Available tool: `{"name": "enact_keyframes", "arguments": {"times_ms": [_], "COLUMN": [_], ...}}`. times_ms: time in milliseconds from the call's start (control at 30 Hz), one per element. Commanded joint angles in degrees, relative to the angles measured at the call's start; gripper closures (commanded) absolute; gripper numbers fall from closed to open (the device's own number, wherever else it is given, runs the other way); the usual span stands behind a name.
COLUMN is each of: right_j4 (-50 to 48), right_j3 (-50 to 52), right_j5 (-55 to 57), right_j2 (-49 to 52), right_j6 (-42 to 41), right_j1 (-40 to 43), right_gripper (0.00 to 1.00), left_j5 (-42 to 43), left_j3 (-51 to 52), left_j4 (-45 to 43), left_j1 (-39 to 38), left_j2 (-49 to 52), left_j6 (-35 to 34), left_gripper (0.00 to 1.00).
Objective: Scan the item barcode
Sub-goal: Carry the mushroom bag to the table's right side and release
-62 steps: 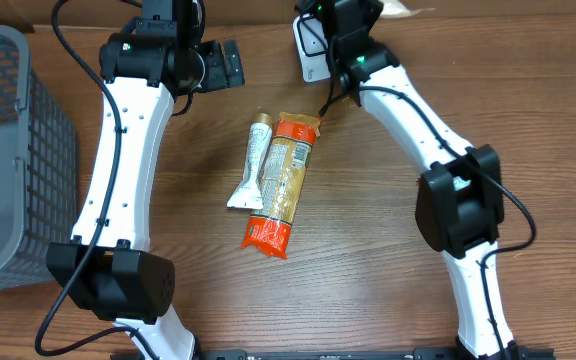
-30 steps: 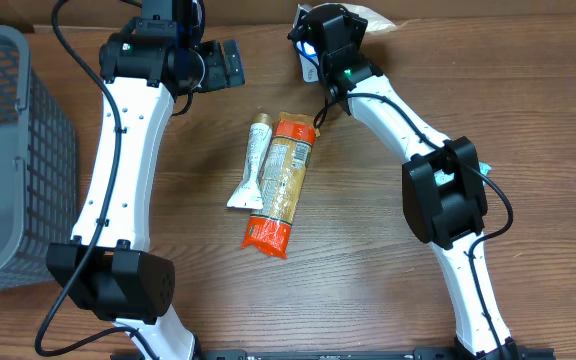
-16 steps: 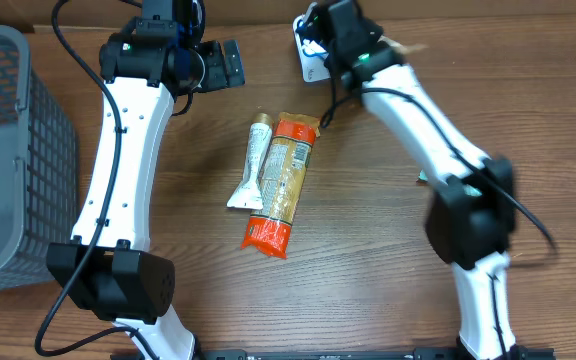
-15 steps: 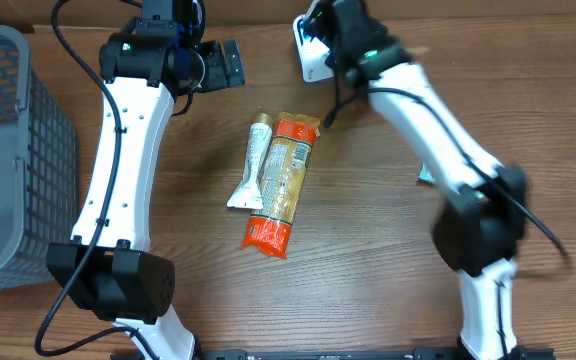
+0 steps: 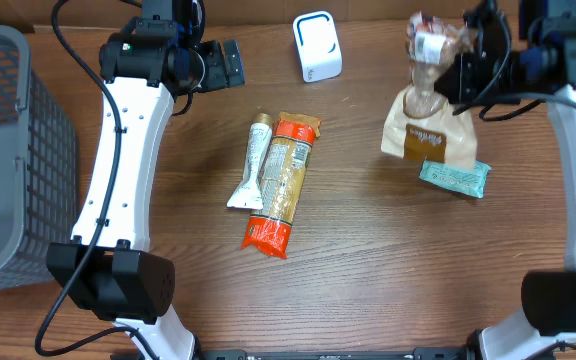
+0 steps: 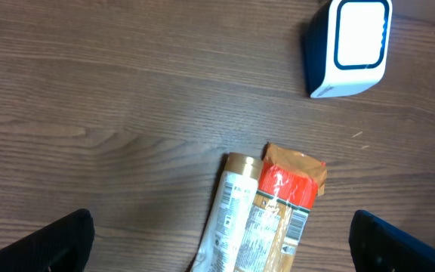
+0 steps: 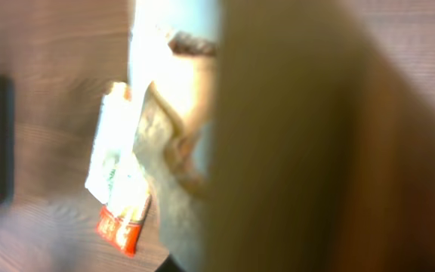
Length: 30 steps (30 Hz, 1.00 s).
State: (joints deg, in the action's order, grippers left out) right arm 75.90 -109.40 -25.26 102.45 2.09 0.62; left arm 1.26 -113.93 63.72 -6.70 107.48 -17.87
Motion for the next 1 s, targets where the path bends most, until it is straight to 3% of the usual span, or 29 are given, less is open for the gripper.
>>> {"name": "enact_keyframes", "arguments": {"times_ms": [0, 267, 400, 467, 533, 567, 633, 767, 967], "right_j4": [-7.02, -32.68, -39.28, -39.56, -39.17, -38.73, -38.47, -35.34, -19.26], "right_j3": [11.3, 33.92, 40.68, 42.51, 43.43, 43.45, 43.34, 40.04, 25.66], "right_j5": [-7.45, -10.05, -10.91, -10.56, -10.21, -10.21, -10.25, -10.47, -7.85], "right_j2": [0.85, 0.85, 0.85, 0.85, 0.85, 0.85, 0.76, 0.37, -2.03], "right_j6": [-3.32, -15.93, -17.16, -17.09, -16.85, -16.85, -16.87, -16.61, -10.51], "right_j1": [5.6, 16.61, 20.02, 20.9, 21.4, 21.59, 21.9, 22.88, 22.64], "right_gripper": [0.93, 0.96, 0.87, 0.78, 0.46, 0.38, 0.3, 0.26, 0.2], "left_j5": [-0.2, -0.2, -0.2, -0.2, -0.2, -0.2, -0.2, -0.2, -0.2], "left_j3": [-0.55, -0.55, -0.55, -0.55, -0.55, -0.55, -0.55, -0.55, -0.55], "left_j4": [-0.04, -0.04, -0.04, -0.04, -0.04, -0.04, -0.04, -0.04, -0.04], "left_j1": [-0.09, -0.07, -0.07, -0.07, -0.07, -0.07, -0.07, -0.07, -0.07], "left_j2": [0.02, 0.02, 0.02, 0.02, 0.02, 0.02, 0.02, 0.02, 0.02], "left_j6": [0.07, 0.07, 0.07, 0.07, 0.07, 0.07, 0.07, 0.07, 0.07], "left_gripper": [0.0, 0.0, 0.0, 0.01, 0.01, 0.0, 0.0, 0.0, 0.01]}}
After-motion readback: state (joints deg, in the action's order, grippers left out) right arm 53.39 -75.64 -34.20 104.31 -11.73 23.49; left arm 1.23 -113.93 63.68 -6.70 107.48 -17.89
